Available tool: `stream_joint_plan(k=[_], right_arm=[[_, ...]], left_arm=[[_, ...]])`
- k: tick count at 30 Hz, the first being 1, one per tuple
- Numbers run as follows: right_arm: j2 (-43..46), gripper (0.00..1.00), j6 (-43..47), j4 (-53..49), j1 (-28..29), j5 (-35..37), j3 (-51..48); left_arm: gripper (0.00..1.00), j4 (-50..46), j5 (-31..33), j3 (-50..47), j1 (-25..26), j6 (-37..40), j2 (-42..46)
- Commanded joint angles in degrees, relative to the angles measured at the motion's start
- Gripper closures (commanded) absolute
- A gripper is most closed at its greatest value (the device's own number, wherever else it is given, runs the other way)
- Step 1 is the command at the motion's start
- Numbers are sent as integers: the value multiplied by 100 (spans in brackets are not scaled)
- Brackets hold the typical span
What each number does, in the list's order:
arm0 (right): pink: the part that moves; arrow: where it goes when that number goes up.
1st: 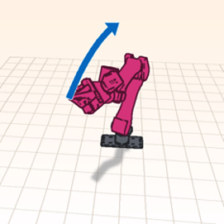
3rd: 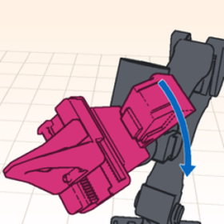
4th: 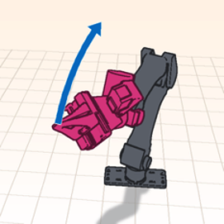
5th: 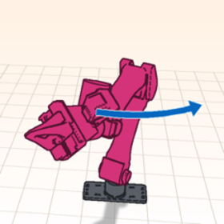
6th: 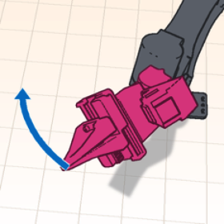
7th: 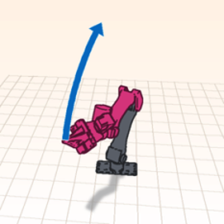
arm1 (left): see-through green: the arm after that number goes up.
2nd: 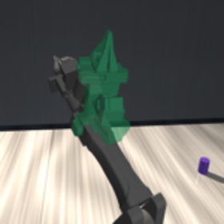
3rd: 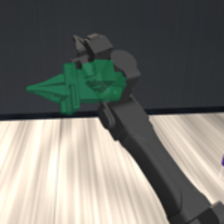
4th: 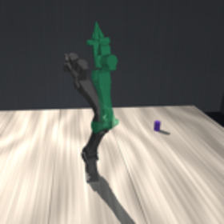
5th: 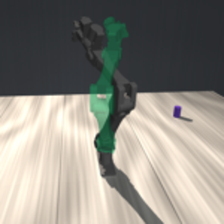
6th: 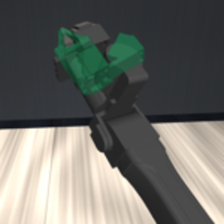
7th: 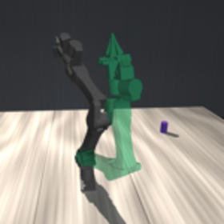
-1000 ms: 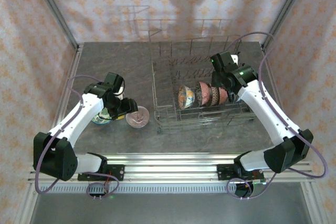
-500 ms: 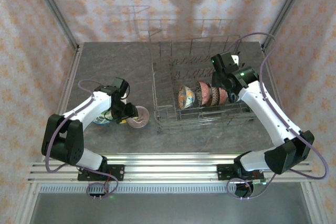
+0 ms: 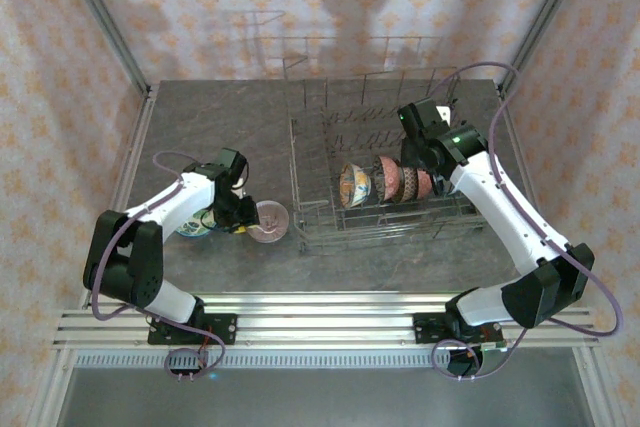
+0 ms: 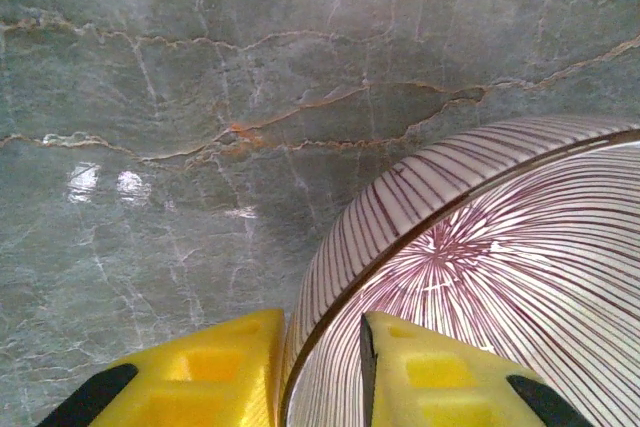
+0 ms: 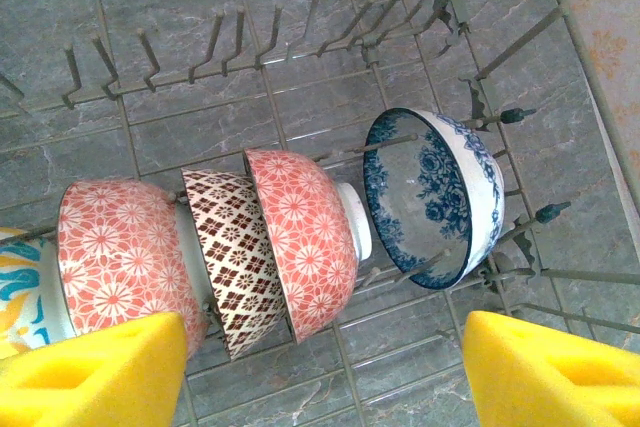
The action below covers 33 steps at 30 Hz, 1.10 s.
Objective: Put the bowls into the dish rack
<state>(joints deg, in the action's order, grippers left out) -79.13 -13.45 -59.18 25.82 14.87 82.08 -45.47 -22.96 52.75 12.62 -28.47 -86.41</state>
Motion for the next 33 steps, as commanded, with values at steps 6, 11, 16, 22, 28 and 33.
stream_joint_plan(k=[6,11,16,22,28,33], right_arm=[[78,28,-39,-141,46,-11,115],[136,28,-23,-200,64,-36,172],[145,28,-45,-263,63,-157,262],[220,30,-139,-147,98,-536,538],[52,32,-88,-299,265,-865,1107],[-62,33,44,-318,738,-873,1787]], left_arm=[[81,109,29,-103,-33,116,-130],[94,67,38,-86,-33,124,44],[100,-168,173,47,-65,164,470],[100,-616,584,364,-189,280,1464],[100,-1062,790,1291,-404,325,2054],[100,-1336,848,2623,-408,509,1989]])
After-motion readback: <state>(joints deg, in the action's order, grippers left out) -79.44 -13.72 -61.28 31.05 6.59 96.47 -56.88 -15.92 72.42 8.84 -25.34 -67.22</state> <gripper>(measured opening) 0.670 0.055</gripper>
